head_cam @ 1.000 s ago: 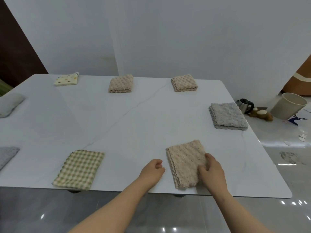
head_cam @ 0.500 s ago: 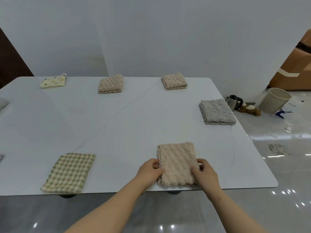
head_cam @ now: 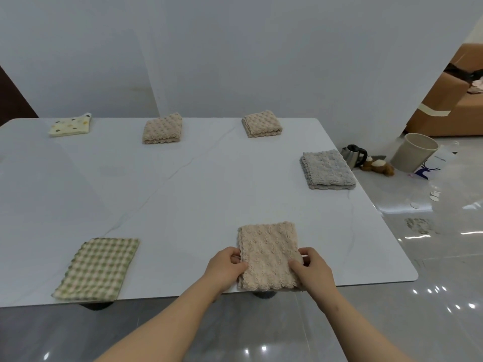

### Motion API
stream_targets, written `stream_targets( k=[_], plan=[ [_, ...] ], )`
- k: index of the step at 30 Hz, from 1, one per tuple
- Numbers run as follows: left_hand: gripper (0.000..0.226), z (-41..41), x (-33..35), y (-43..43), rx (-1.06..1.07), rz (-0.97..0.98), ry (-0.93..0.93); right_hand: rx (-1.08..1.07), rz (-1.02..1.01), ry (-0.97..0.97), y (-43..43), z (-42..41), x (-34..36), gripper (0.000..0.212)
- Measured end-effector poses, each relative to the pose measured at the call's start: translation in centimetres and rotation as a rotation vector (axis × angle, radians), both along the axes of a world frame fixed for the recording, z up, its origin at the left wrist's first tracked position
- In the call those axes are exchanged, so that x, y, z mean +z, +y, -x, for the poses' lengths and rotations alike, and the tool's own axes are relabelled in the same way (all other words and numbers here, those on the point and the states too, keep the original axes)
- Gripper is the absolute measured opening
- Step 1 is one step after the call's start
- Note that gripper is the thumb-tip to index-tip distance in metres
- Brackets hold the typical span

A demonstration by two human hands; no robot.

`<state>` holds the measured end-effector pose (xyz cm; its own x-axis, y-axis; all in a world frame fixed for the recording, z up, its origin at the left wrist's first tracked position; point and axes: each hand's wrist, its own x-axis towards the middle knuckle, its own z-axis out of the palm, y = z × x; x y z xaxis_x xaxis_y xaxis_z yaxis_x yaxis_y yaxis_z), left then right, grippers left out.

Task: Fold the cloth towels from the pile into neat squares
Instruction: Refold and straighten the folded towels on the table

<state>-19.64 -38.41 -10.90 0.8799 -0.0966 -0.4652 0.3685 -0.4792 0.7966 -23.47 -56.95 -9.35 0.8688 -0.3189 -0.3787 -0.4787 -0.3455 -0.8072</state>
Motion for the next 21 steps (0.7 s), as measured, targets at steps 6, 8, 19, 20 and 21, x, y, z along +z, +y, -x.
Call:
stream_targets(
  k=[6, 8, 19, 20, 21],
  plan=[
    [0.024, 0.0, -0.1, 0.0, 0.023, -0.023, -0.017, 0.047, 0.023, -0.005, 0.3, -0.3, 0.1, 0.026],
    [0.024, 0.0, 0.0, 0.0, 0.009, -0.043, -0.031, 0.046, 0.021, -0.001, 0.3, -0.2, 0.1, 0.029],
    [0.026, 0.2, 0.9, -0.4, 0.003, -0.135, -0.116, 0.019, -0.044, 0.02, -0.1, -0.3, 0.1, 0.03],
    [0.027, 0.1, 1.0, -0.4, 0.012, -0.144, -0.13, 0.016, -0.048, 0.019, -0.1, -0.3, 0.1, 0.03],
    [0.028, -0.1, 1.1, -0.4, 0.021, -0.152, -0.144, 0.016, -0.048, 0.016, -0.1, -0.4, 0.1, 0.032]
  ],
)
